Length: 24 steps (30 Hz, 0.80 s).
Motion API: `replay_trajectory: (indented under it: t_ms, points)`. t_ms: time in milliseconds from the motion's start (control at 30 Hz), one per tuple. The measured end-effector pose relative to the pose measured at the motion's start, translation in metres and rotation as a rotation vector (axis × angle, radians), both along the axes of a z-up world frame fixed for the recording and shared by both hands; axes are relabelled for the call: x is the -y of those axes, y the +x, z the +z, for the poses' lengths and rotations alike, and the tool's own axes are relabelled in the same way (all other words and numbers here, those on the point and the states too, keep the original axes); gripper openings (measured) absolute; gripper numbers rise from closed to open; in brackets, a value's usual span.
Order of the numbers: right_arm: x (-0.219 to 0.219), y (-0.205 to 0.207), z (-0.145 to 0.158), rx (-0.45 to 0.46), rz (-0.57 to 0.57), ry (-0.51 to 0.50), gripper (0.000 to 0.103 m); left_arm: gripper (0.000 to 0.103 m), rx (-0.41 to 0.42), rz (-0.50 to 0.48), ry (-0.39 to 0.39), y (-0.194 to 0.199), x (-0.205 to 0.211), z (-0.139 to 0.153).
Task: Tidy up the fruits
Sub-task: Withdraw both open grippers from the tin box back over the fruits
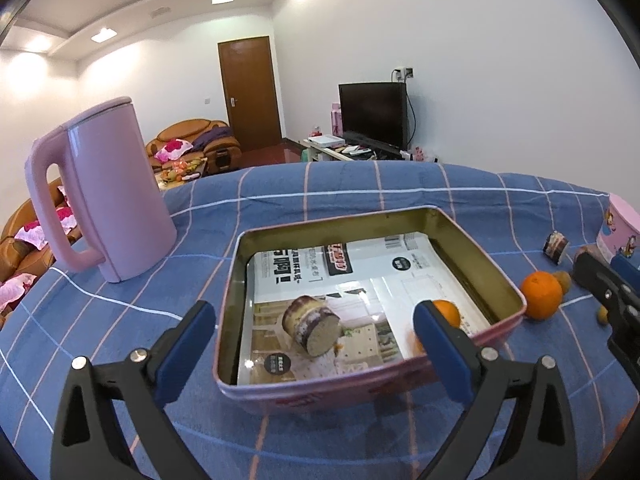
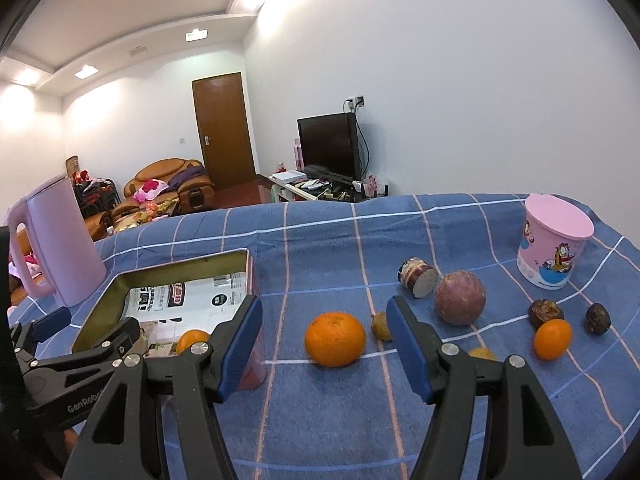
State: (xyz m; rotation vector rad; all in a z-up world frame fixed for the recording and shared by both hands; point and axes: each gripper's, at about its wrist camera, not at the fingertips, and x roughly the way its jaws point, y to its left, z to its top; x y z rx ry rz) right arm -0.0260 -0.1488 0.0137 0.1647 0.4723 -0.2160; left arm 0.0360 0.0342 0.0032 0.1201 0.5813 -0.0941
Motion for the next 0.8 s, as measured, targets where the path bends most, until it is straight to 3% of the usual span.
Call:
replay_trajectory:
  t_ms: [467,800]
  points:
    - [0.028,-0.024,0.000,-0.025,-0.012,0.019,0.066,0.103,-0.027,-0.037,0.006,-0.025,0.025,-0.001]
    - [0.072,-0.049,0.000,-0.028,-0.050,0.031,0.066,0.103,-0.032,-0.143,0.017,-0.050,0.066,0.000]
